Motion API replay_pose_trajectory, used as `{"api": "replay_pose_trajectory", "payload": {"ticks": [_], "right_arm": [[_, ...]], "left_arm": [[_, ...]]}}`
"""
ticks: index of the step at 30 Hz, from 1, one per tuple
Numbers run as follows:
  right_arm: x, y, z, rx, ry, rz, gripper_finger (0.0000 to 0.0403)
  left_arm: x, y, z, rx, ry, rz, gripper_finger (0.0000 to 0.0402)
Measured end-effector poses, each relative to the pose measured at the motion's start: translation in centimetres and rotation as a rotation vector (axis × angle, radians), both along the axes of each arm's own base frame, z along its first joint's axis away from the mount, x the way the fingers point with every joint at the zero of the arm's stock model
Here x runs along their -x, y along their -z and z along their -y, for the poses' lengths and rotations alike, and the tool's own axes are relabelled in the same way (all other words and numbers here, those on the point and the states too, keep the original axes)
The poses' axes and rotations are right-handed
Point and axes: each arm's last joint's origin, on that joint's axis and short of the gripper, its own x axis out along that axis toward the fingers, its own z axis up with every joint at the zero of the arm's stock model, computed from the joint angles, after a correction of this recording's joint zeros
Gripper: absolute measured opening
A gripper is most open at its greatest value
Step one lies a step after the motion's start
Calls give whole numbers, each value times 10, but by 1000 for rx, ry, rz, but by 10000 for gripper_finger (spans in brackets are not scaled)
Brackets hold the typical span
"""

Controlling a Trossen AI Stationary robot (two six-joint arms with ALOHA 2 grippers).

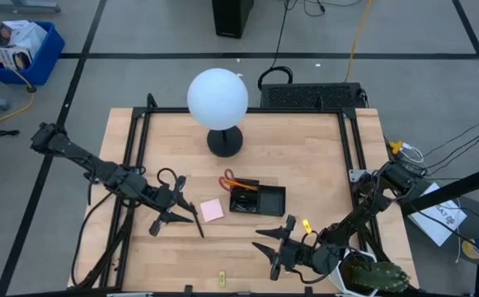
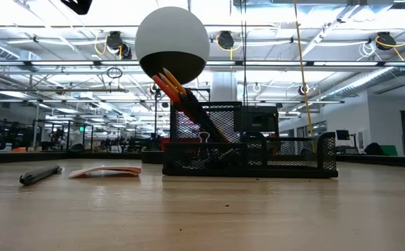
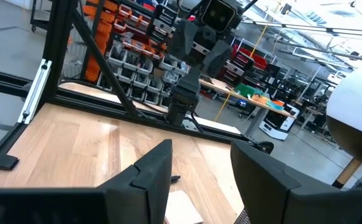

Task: Pick and place office supplies into organizer
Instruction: Put the eraser into the desk organizer

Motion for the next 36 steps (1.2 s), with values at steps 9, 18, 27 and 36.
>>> {"api": "replay_pose_trajectory", "payload": {"ticks": [9,18,27,36], "right_arm": [[-1,-2,0,-17,-32,16,155],[-11,-4,1,-375,-329,87,155],[-28,8,19,-489,-318,6,155],[-39,8,33,-542,-364,-2,155]], "left_arm": [[6,-1,11,-1,41,7,120],[10,2,17,-33,80,-8,120],[12,12,14,-72,25,-107,120],[13,29,15,-66,23,-167,120]]}}
